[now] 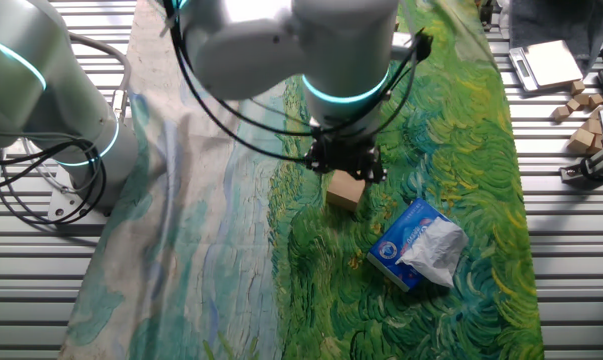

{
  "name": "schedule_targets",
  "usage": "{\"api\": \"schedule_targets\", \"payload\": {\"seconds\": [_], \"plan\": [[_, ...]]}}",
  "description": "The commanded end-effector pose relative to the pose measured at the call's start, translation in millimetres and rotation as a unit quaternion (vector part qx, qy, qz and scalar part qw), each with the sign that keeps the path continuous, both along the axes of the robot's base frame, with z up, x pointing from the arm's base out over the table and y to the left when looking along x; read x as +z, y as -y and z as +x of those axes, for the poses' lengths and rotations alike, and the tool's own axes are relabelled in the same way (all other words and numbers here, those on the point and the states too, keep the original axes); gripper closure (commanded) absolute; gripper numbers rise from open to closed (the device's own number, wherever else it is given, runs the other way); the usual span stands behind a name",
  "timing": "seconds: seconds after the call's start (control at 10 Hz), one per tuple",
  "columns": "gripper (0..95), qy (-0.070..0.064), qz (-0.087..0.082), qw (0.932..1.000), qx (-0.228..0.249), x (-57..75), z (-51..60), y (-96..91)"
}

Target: Stack the blocks in a vertical line of five

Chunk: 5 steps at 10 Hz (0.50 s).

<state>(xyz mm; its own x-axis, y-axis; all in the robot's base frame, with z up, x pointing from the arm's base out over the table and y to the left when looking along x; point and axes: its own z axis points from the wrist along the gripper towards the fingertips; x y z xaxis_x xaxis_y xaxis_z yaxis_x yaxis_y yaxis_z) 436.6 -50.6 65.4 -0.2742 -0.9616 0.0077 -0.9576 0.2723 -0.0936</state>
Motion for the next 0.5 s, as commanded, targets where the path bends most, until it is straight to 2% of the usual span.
{"api": "schedule_targets", "payload": {"seconds": [0.1, 0.5], "plan": [[19.0, 0.0, 0.009, 0.9999, -0.009, -8.3, 1.2, 1.0], [19.0, 0.0, 0.012, 0.9997, -0.02, -19.0, 8.7, -1.3]]}}
